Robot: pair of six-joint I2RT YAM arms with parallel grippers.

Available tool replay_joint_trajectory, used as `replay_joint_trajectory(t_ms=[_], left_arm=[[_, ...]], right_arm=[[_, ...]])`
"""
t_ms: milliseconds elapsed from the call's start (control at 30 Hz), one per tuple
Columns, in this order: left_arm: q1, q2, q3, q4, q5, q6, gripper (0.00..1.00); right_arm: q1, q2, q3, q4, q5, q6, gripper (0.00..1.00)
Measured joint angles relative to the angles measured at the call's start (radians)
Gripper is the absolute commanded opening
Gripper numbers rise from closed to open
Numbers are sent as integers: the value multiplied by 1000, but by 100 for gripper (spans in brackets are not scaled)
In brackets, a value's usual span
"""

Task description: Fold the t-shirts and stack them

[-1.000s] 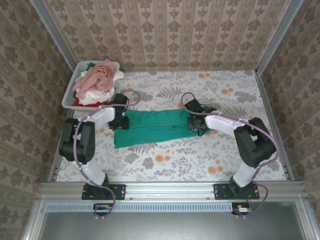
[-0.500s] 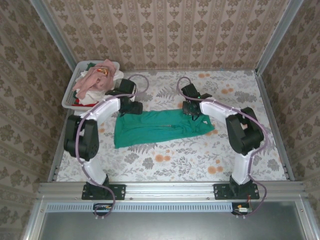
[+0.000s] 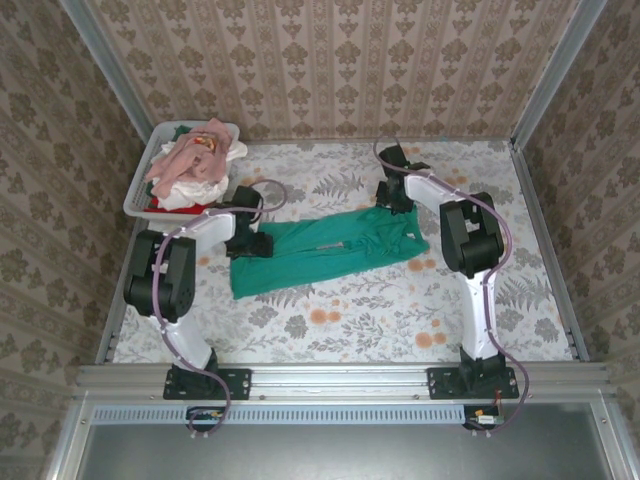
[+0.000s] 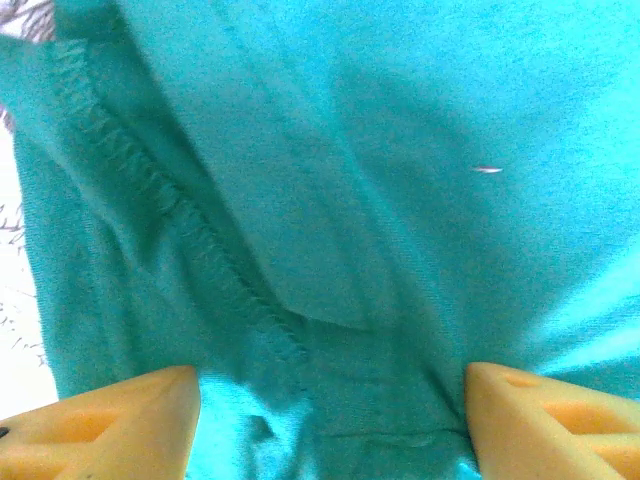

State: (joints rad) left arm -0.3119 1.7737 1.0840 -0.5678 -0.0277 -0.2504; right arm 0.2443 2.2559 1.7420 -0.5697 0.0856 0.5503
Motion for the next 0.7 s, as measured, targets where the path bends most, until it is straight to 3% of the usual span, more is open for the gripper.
replay_joint_trajectory(t_ms=[133,233,267,300,500,600,700], left_arm=[[5,-5,-6,-17,-24,-7,71],[-16,-40,2,-55,-58,-6,78],[-31,-55,14,-73,-76,-3,84],[-52,-71,39,-93,-93,7,99],[-171,-72,254,-37,-120,88,100],[-179,-16,308,23,-79,117,100],[-177,26,259,69,-60,122,100]], right_arm=[[-11,-12,-7,-2,-24,3,45],[-6,-77,-65,-17,-6,-5,48],[-3,-114,-96,-18,6,-5,49],[4,-169,-140,-16,20,-5,51],[139,-550,-441,76,64,41,52],[213,-565,-518,131,56,85,52],[224,-467,-529,145,50,117,52]])
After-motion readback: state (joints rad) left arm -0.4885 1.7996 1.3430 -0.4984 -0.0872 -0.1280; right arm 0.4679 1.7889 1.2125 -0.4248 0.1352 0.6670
